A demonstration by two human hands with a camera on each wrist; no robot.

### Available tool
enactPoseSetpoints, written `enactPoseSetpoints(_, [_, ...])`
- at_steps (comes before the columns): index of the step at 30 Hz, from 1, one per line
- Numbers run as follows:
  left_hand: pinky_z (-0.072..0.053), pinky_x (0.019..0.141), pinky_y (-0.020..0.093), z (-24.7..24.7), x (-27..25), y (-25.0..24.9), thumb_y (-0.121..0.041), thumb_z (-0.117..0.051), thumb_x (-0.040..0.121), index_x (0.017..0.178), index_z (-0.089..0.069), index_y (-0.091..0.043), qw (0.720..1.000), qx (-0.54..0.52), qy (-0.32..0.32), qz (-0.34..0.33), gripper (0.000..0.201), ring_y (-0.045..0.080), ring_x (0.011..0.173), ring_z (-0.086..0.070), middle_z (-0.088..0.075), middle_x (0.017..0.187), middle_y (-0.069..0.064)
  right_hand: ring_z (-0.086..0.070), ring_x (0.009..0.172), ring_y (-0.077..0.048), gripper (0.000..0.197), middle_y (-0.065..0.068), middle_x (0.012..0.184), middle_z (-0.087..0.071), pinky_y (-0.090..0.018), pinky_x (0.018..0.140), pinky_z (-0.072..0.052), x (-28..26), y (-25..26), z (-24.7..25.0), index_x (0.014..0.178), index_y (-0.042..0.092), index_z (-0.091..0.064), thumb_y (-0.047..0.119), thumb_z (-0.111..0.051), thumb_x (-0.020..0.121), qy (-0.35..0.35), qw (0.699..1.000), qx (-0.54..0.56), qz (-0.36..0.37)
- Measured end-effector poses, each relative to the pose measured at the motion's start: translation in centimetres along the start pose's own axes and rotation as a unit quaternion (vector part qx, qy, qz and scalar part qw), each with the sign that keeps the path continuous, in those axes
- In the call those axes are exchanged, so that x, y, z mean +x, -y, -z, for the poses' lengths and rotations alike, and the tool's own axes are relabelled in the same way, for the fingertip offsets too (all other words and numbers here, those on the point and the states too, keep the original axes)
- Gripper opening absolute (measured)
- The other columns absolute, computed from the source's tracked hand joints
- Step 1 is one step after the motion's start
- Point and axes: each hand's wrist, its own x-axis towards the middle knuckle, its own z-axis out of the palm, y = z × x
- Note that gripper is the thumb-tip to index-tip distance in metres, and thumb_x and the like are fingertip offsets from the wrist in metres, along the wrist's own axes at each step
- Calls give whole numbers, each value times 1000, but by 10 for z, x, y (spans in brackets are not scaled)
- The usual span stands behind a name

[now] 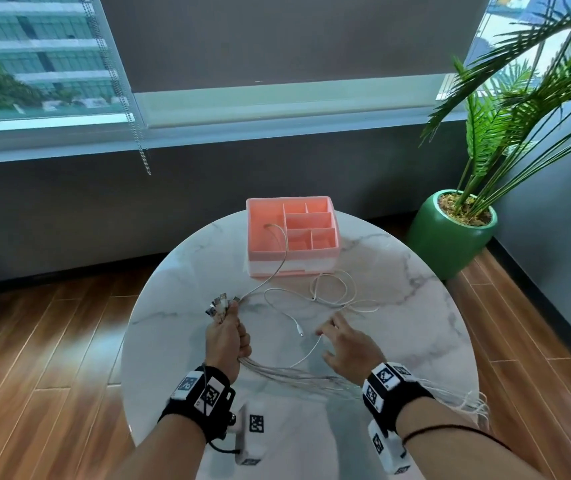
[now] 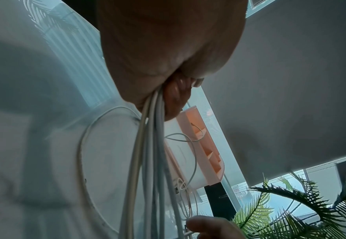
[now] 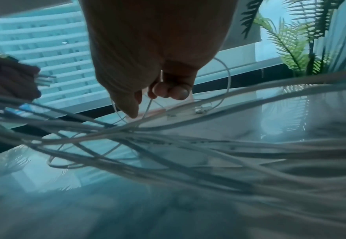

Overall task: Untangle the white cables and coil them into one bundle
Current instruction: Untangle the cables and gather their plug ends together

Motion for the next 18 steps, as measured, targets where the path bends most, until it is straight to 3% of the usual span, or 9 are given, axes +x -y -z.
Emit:
enactPoseSetpoints(4, [-16, 38, 12, 3, -4, 0, -31, -53, 103, 68, -34, -22, 1000, 4, 15, 6, 41, 6, 35, -21, -28, 49, -6, -64, 104, -27, 30, 1, 117, -64, -36, 86, -49, 7, 5, -5, 113, 30, -59, 37, -65, 84, 82, 993, -74, -27])
enactPoseSetpoints(8, [-19, 36, 14, 4, -5, 0, -33, -53, 103, 66, -35, -19, 1000, 11, 18, 3, 43, 7, 34, -25, -29, 47, -5, -65, 100, -29, 19, -4, 107, -68, -36, 83, -49, 10, 9, -3, 98, 23, -63, 39, -65, 89, 88, 988, -127, -18])
enactPoseSetpoints(11, [-23, 35, 15, 5, -1, 1, -34, -55, 102, 66, -41, -17, 1000, 14, -2, -6, 42, 7, 33, -29, -38, 48, -3, -65, 87, -27, 13, -3, 93, -69, -35, 73, -48, 16, 9, 16, 92, 22, -61, 35, -61, 90, -43, 998, 16, -45])
enactPoseSetpoints(14, [-26, 36, 17, 4, 0, 2, -33, -57, 101, 73, -49, -17, 999, 19, -28, -21, 34, 8, 34, -31, -46, 58, 2, -58, 66, -5, 16, 8, 72, -62, -25, 63, -45, 18, 5, 53, 80, 26, -55, 26, -65, 93, -208, 949, 235, -27])
enactPoseSetpoints(16, [-29, 37, 19, 2, 1, 3, -35, -57, 101, 79, -53, -15, 999, 25, -28, -22, 29, 8, 35, -31, -54, 66, 5, -53, 61, 0, 23, 12, 67, -57, -15, 60, -41, 18, 5, 78, 77, 30, -52, 25, -64, 95, -240, 918, 316, -6])
enactPoseSetpoints(18, [-30, 38, 20, -2, 1, 2, -36, -58, 100, 82, -54, -14, 999, 25, -16, -12, 29, 9, 36, -34, -62, 75, 10, -49, 54, -5, 22, 11, 62, -56, -21, 57, -43, 16, 8, 97, 76, 27, -54, 23, -65, 95, -210, 900, 381, 11])
